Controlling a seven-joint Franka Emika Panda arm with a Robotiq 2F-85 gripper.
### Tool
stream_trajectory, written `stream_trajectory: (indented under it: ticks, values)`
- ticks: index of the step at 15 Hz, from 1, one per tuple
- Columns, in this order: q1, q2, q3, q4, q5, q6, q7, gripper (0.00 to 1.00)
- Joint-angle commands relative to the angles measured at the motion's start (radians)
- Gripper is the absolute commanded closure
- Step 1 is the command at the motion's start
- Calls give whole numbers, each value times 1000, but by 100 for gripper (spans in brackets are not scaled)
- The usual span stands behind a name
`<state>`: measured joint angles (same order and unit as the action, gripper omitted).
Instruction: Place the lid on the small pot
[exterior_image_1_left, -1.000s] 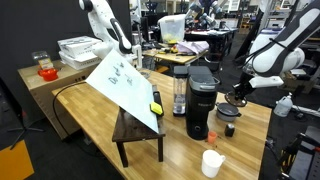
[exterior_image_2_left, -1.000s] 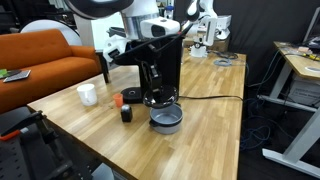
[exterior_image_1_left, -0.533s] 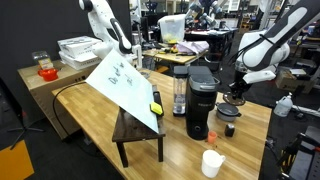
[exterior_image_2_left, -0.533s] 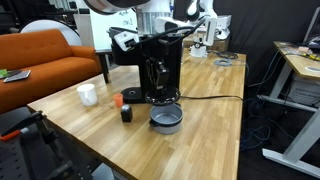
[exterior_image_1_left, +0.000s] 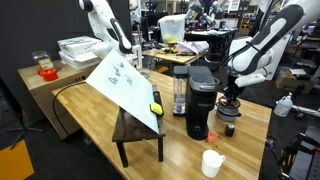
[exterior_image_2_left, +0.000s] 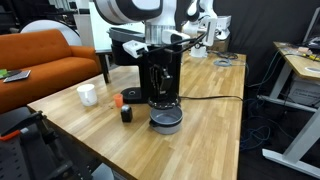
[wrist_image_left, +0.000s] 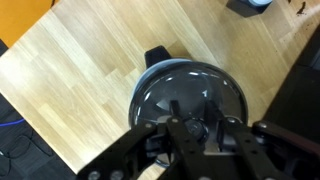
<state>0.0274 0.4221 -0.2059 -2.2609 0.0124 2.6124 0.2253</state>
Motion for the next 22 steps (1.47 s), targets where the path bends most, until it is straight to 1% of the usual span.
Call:
stream_trajectory:
  ticks: [1, 9, 10, 11, 12, 13, 14, 15, 17, 18, 19, 22]
  values:
    - [-14, 34, 7, 17, -16, -7, 34, 93]
    - [-25, 70, 20, 26, 10, -2, 42, 93]
    - [-24, 68, 20, 25, 10, -2, 44, 48]
    - [-27, 68, 23, 26, 15, 0, 43, 45]
    - [-28, 68, 24, 27, 18, 0, 43, 47]
    - [-28, 68, 23, 28, 18, 0, 43, 47]
    - [-26, 68, 21, 29, 18, -1, 46, 36]
    - [-27, 68, 22, 31, 20, -2, 48, 19]
    - [-26, 64, 20, 27, 21, 1, 55, 5]
    - [-24, 60, 19, 21, 20, 3, 59, 1]
    - [-22, 56, 17, 16, 18, 6, 64, 0]
    - [-1, 24, 4, -25, 2, 16, 96, 0]
